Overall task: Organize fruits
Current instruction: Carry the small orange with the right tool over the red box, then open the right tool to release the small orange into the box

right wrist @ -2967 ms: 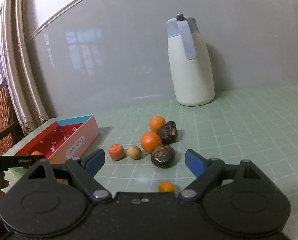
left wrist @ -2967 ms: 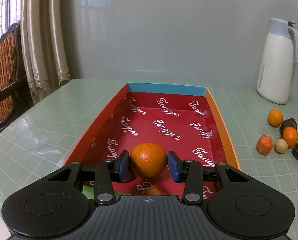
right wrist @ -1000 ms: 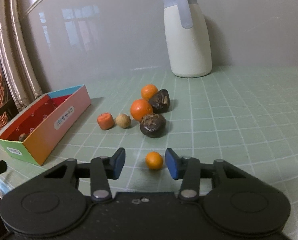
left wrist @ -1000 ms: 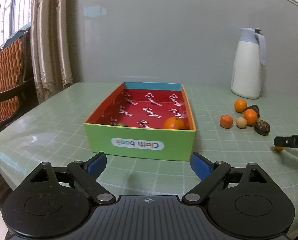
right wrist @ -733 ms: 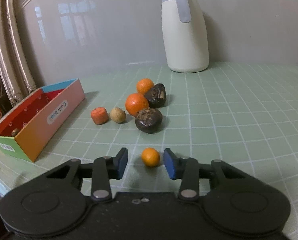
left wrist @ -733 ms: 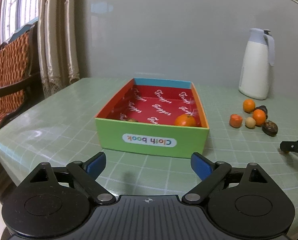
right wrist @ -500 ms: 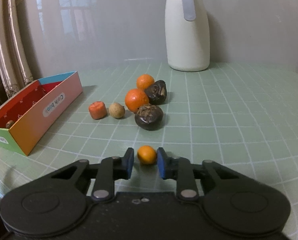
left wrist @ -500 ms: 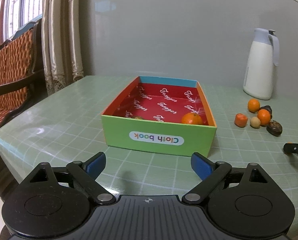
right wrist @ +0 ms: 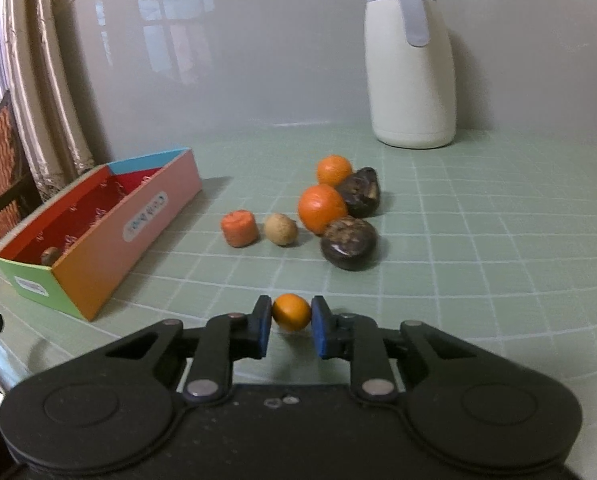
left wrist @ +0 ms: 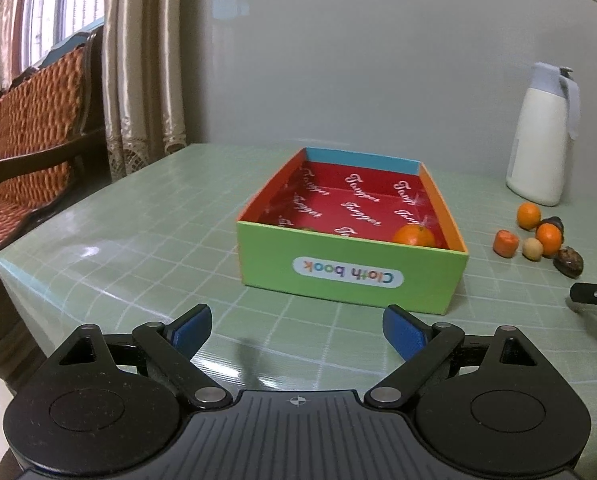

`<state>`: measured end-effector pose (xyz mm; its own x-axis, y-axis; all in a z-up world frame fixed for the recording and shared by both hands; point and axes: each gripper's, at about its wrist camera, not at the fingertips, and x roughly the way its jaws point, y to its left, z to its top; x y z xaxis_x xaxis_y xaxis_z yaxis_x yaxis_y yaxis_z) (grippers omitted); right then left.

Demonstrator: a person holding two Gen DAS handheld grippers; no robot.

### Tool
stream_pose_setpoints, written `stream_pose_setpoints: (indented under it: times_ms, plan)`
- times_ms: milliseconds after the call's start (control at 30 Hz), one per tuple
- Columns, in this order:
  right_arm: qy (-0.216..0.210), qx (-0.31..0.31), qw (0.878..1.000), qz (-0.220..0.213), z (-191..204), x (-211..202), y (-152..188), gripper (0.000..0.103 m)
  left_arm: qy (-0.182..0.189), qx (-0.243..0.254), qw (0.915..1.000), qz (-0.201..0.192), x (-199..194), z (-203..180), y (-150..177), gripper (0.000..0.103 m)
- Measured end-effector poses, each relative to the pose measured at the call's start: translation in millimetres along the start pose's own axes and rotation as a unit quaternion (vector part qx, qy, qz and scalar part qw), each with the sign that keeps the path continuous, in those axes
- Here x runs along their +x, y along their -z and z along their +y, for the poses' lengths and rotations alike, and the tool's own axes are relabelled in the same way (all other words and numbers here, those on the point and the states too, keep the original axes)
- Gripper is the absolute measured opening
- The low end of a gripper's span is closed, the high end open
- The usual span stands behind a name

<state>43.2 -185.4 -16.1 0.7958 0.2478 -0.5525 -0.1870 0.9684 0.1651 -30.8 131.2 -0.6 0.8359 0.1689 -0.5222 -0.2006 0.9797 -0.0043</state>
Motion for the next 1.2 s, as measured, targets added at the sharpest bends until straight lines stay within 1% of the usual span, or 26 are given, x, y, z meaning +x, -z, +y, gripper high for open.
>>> stream_pose_setpoints:
  times_ms: [267, 500, 633, 767, 933, 1133, 1200]
  plan:
    - [-0.038, -0.011, 0.999, -0.012, 21, 1, -11, 0.020, -0.021, -0.028, 0.9994, -0.001, 5, 23, 2, 0.092]
    - [-0.087, -0.032, 0.995, -0.023, 60, 5, -30, 0.020, -0.035, -0.057, 0.9978, 0.004, 11, 45, 7, 0.092]
    - [-0.116, -0.053, 0.991, -0.030, 91, 11, -43, 0.020, -0.039, -0.069, 0.9968, 0.004, 12, 56, 10, 0.092]
    - [-0.138, -0.075, 0.987, -0.023, 121, 25, -50, 0.020, -0.043, -0.086, 0.9953, 0.005, 12, 68, 11, 0.092]
    - [-0.156, -0.092, 0.983, -0.004, 151, 41, -49, 0.020, -0.046, -0.100, 0.9939, 0.007, 13, 77, 13, 0.092]
    - [-0.158, -0.102, 0.982, 0.012, 165, 49, -43, 0.021, -0.045, -0.111, 0.9927, 0.011, 15, 83, 14, 0.092]
    - [-0.161, -0.100, 0.982, 0.018, 166, 51, -42, 0.025, -0.043, -0.111, 0.9928, 0.012, 15, 83, 14, 0.092]
